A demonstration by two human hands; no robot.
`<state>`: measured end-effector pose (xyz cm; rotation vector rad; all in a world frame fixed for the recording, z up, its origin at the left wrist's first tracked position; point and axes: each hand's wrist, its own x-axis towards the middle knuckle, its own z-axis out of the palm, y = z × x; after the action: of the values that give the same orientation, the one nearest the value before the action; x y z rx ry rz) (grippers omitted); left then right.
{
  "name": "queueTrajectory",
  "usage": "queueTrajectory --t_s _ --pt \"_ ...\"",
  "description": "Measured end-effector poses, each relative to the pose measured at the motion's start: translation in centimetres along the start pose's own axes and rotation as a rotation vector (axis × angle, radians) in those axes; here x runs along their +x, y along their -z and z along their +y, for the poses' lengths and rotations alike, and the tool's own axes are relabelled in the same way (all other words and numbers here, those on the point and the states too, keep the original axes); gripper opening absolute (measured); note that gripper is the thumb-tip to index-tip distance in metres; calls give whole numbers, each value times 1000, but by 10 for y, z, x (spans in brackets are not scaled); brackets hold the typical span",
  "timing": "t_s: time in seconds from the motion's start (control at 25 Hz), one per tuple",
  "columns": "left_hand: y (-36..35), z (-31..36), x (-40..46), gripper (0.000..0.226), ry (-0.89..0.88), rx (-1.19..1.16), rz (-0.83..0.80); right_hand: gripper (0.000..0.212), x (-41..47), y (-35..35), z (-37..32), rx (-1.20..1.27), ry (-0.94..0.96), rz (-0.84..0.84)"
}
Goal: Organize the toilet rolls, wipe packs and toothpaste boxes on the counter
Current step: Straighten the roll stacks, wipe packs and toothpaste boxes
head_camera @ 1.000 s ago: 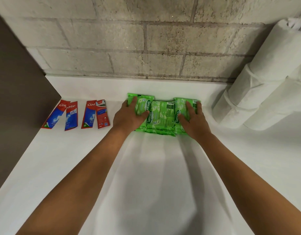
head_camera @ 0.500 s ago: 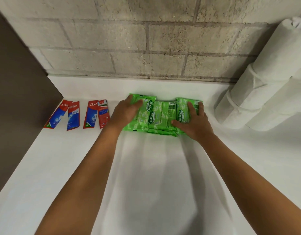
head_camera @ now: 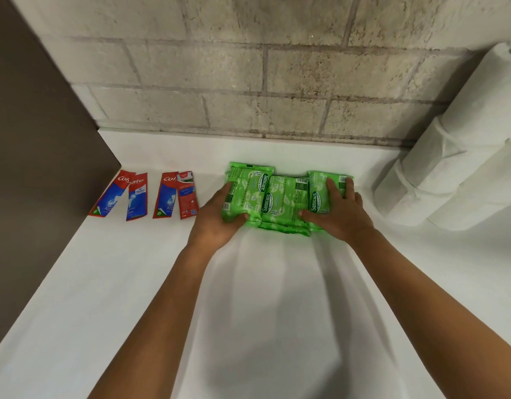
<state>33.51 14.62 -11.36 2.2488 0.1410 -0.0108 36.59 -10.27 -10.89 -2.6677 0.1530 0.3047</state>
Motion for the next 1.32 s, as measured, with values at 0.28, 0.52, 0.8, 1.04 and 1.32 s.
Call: queueTrajectory --t_s 0.28,0.52,0.8,1.04,1.32 --pt "23 17 26 34 414 -372 64 73 -12 -5 -4 155 -88 163" --pt "19 24 38 51 219 -31 -72 74 -10 -5 -13 165 -85 150" --pt "-12 54 40 105 308 413 -29 75 -11 -7 -12 179 -90 154" --pt "-27 53 44 106 299 390 77 74 -11 -8 -12 184 -93 160" --pt "-26 51 44 108 297 389 86 75 -11 -8 -12 171 -89 151"
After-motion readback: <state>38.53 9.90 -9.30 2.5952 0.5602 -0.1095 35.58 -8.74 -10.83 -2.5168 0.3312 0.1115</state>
